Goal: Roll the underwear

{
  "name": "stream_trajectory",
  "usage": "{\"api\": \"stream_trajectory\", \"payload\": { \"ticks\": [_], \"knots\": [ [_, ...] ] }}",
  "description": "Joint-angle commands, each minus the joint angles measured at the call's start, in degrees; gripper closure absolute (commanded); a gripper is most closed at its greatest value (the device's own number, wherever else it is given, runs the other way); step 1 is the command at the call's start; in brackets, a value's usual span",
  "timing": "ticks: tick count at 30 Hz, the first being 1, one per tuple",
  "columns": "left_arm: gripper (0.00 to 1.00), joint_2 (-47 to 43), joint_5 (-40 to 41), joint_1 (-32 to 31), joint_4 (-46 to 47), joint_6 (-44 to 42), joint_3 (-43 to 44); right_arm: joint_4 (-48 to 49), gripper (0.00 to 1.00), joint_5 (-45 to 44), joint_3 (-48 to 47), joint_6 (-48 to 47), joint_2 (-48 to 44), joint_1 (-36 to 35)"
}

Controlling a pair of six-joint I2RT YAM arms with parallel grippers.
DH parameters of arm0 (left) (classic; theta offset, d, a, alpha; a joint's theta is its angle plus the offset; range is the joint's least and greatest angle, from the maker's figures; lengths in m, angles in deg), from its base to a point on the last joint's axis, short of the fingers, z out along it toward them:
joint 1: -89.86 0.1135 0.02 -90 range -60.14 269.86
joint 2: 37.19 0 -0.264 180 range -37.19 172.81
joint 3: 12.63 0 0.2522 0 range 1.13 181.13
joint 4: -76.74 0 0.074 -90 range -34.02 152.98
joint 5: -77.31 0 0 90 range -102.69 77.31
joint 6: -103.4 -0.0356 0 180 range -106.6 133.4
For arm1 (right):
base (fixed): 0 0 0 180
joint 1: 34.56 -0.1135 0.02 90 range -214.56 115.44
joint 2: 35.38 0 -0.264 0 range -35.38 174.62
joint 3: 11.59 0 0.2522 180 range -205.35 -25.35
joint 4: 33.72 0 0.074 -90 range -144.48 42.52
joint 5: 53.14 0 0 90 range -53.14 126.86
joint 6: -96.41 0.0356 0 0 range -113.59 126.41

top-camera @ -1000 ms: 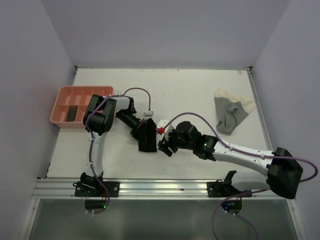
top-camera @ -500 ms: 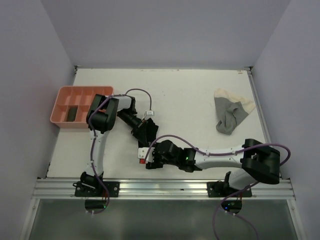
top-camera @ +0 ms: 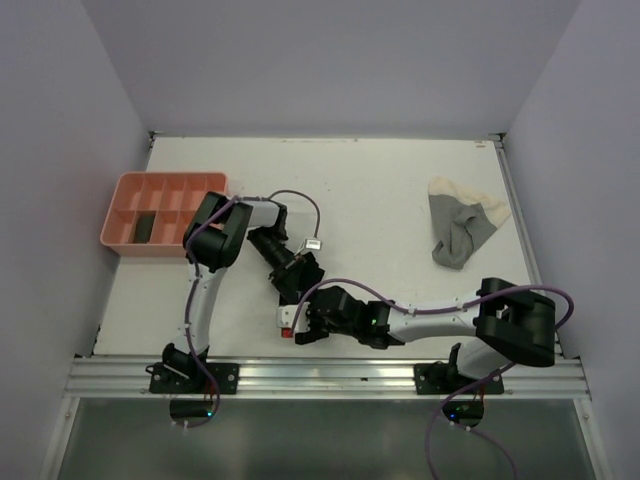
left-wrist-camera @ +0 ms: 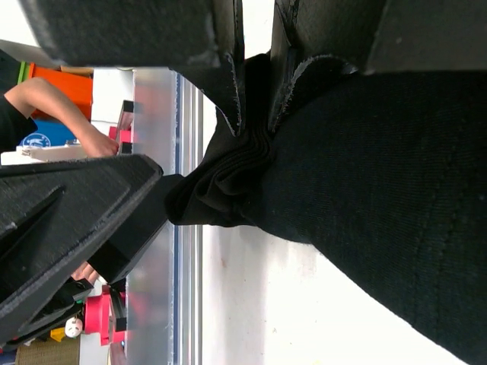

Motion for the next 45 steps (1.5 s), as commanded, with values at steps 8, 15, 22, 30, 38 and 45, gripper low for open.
{"api": "stream_trajectory", "payload": {
  "ticks": [8, 15, 22, 30, 38, 45],
  "knots": [
    [1.00, 3.81, 10.11, -1.30, 12.25, -2.25, 0.02, 4.91, 0.34, 2.33, -0.98, -0.97, 3.69, -2.11],
    [1.00, 3.63, 10.20, -1.30, 12.51, -2.16, -0.16, 10.89, 0.37, -0.74, 0.08, -0.18, 10.11, -1.94],
    [1.00, 2.93, 10.02, -1.21, 12.68, -2.51, -0.86, 10.21, 0.73, 0.57, -0.10, 3.33, 13.54, -1.49],
    [0.87, -4.62, 6.86, 1.34, 14.09, -2.60, 1.15, 1.86, 0.98, 5.22, -2.56, 8.78, 13.19, -1.49],
    [0.64, -17.44, 1.59, 7.03, 20.49, 3.10, 7.75, -0.70, 1.00, 10.58, -2.65, 17.30, 10.21, -1.14],
    [0.62, -27.47, -3.69, 14.69, 39.00, 16.54, 3.29, 0.88, 1.00, 20.68, -3.96, 26.87, 9.41, 8.15]
  ]
}}
